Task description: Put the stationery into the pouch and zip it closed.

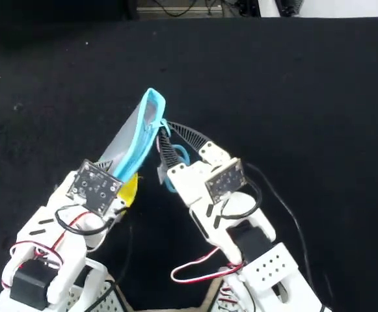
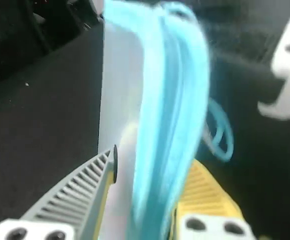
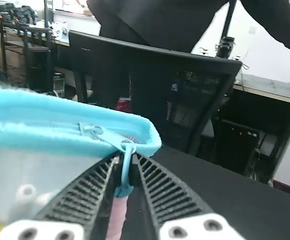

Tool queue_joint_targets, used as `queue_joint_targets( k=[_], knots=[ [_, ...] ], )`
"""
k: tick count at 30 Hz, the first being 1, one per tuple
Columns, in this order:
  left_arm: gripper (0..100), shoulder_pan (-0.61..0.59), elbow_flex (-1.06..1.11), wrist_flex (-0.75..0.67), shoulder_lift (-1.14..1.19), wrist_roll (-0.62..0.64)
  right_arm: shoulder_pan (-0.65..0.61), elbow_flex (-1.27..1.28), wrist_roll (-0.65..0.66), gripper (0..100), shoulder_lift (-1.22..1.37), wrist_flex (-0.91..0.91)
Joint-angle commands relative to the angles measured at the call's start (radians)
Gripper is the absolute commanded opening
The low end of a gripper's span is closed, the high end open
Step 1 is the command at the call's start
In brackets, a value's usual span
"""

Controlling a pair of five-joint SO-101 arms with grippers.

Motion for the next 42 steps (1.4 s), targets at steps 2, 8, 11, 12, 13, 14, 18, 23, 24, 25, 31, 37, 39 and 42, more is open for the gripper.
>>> queue_joint_targets(
  k=[2,8,11,12,13,14,18,23,24,25,31,37,39,42],
  knots=[
    [19,0.105,-0.015,-0.08,0.014,0.058,-0.021,-0.007,-0.006,1.1,-0.019,0.009],
    [19,0.116,-0.025,-0.123,0.015,0.055,-0.023,0.007,-0.006,1.1,-0.019,0.009],
    [19,0.116,-0.036,-0.13,0.018,0.055,-0.023,0.007,-0.006,1.1,-0.019,0.009],
    [19,0.116,-0.042,-0.13,0.028,0.054,-0.023,0.007,-0.006,1.1,-0.019,0.009],
    [20,0.116,-0.056,-0.13,0.041,0.055,-0.023,0.007,-0.006,1.1,-0.019,0.009],
    [21,0.116,-0.073,-0.13,0.063,0.06,-0.023,0.007,-0.006,1.1,-0.019,0.009],
    [23,0.116,-0.166,-0.123,0.198,0.064,-0.023,0.008,-0.006,1.1,-0.019,0.009],
    [23,0.116,-0.254,-0.123,0.345,0.06,-0.023,0.013,-0.006,1.1,-0.019,0.009],
    [23,0.116,-0.269,-0.124,0.353,0.06,-0.021,0.016,-0.006,1.1,-0.019,0.009],
    [23,0.116,-0.28,-0.127,0.354,0.06,-0.021,0.019,-0.006,1.1,-0.019,0.009],
    [23,0.108,-0.312,-0.123,0.342,0.06,-0.02,0.024,-0.006,1.1,-0.019,0.009],
    [23,0.045,-0.277,-0.13,0.342,0.058,-0.021,0.024,-0.006,1.1,-0.019,0.009],
    [23,0.047,-0.277,-0.127,0.344,0.058,-0.021,0.024,-0.006,1.1,-0.019,0.009],
    [23,0.044,-0.277,-0.124,0.345,0.058,-0.021,0.024,-0.006,1.1,-0.019,0.009]
  ],
)
